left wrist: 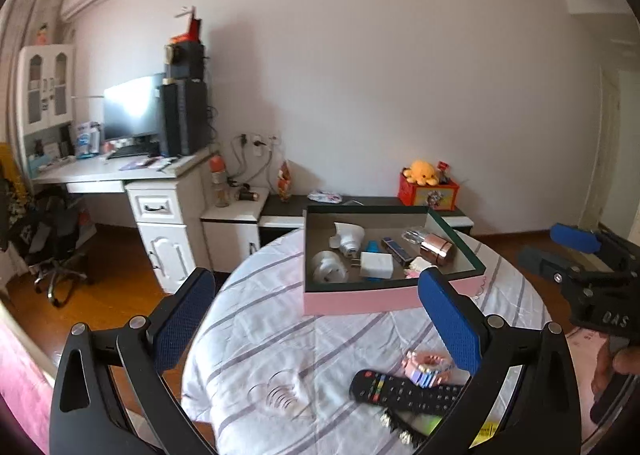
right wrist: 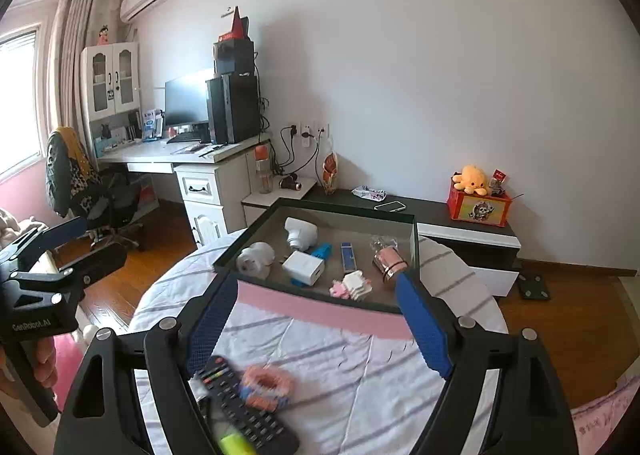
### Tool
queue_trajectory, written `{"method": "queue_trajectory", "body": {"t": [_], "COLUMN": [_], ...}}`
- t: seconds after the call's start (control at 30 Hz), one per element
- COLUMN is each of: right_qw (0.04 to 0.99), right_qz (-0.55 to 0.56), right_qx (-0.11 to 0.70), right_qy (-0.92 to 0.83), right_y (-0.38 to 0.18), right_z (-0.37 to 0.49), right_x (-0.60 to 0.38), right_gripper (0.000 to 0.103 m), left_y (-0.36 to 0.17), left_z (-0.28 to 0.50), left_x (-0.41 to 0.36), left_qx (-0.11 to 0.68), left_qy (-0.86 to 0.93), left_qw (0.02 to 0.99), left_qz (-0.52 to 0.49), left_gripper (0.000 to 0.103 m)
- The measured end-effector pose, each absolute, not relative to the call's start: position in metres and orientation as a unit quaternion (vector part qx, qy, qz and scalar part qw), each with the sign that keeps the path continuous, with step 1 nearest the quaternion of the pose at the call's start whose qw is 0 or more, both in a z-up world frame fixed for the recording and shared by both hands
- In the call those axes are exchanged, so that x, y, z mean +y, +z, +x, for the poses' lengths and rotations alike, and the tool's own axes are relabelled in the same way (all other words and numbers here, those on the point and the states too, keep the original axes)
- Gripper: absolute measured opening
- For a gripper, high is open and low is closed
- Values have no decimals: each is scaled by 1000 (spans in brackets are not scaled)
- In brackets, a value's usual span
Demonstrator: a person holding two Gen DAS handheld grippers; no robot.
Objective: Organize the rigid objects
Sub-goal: 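Withdraw both tools from the box toward the remote and lego ring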
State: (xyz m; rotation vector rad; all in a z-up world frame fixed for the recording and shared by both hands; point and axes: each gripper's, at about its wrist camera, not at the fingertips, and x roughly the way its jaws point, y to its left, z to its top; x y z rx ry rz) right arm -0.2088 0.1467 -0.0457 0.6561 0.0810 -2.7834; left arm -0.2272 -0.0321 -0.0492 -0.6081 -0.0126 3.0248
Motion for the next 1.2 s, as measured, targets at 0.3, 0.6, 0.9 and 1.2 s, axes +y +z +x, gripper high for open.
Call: {"method": "queue_trajectory", "body": {"t": [0.3, 0.6, 0.9, 1.2], "right_qw": [115, 99, 99, 93], "right_qz": [201, 203, 204, 182], "right_qx": [28, 23, 21, 15], "right_qy": [-972, -974, -974, -979], "right_y": [-45, -46, -46, -42], "right_z": [-162, -146, -141, -134], "right_x": [140, 146, 149, 155], "right_gripper": [83, 84, 84, 84], "left_y": [-39, -39, -40, -40], "left_z": [-182, -168, -164, -165], "left_x": [-32, -24, -9, -4], "left_qx": [18, 36, 55, 59], "left_qy": [986, 985, 983, 982], "left_qw": [21, 22, 39, 48], "left_qz": [-167, -168, -169, -171], "left_gripper": [103, 103, 103, 103]}}
